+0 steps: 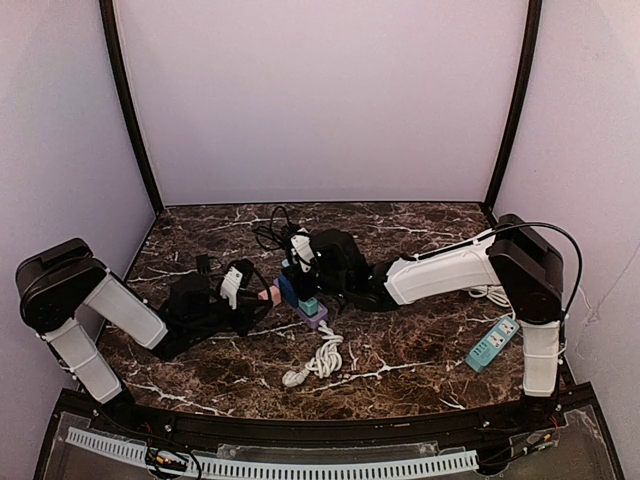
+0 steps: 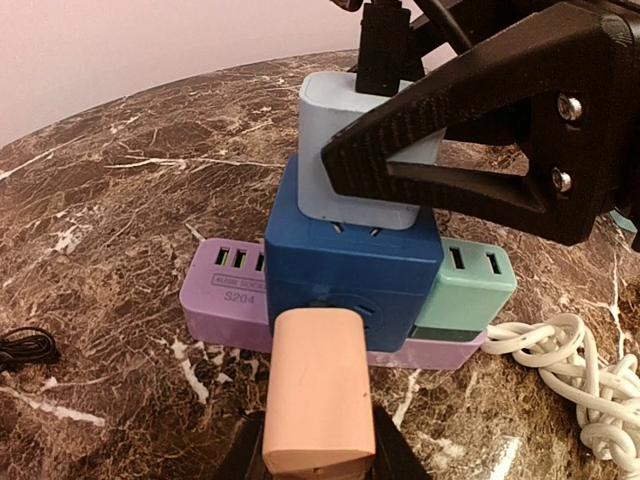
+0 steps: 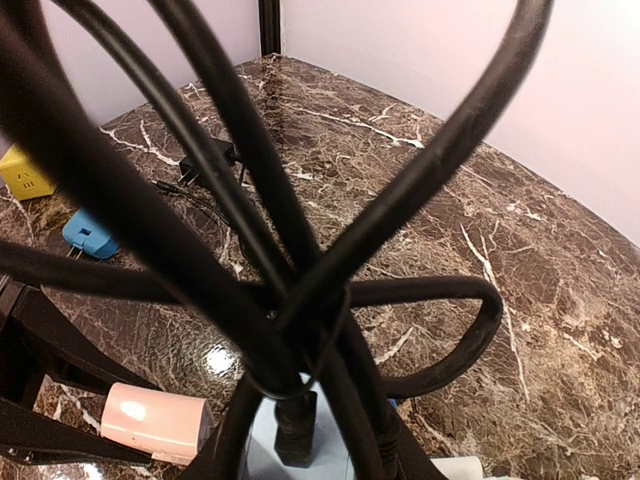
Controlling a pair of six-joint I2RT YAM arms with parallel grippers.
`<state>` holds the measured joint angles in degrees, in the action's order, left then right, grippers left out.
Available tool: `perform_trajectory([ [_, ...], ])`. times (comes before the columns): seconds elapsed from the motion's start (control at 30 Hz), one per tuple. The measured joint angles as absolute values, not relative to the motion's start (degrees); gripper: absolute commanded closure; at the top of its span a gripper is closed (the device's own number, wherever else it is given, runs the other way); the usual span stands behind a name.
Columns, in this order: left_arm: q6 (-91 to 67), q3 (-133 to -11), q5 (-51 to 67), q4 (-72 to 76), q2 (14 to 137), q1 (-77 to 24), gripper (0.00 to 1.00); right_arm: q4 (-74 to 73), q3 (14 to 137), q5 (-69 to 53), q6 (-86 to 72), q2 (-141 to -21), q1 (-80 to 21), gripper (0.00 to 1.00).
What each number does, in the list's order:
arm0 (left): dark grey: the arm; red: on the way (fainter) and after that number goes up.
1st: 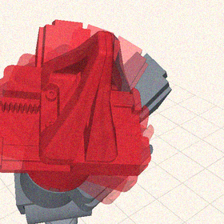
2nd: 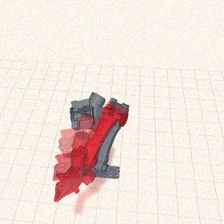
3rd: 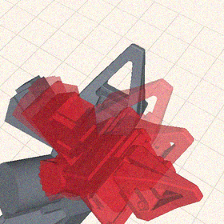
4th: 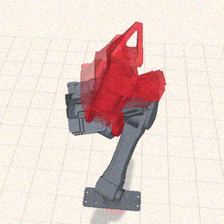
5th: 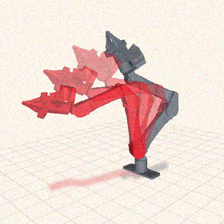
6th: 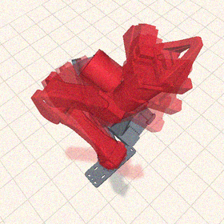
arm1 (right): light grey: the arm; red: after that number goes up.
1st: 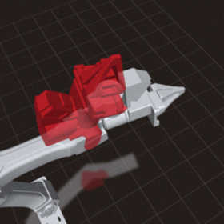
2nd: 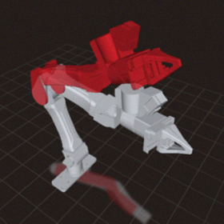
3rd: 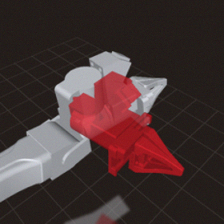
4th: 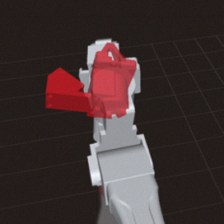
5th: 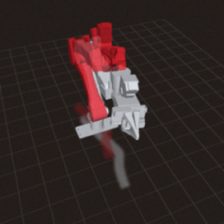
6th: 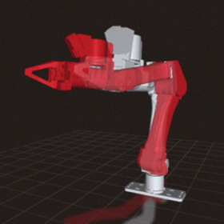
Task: Insert the plug
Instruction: Insert the plug into the socket.
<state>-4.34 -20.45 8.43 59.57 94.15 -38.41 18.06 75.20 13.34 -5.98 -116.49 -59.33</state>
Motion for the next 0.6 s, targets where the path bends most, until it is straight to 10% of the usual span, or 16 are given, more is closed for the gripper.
perform_trajectory([
  [0.6,-8.05,-20.58,6.48,61.73,96.75,-38.5,0.99,18.31,75.48,13.52,-6.04,-116.79,-59.33,1.0],
])
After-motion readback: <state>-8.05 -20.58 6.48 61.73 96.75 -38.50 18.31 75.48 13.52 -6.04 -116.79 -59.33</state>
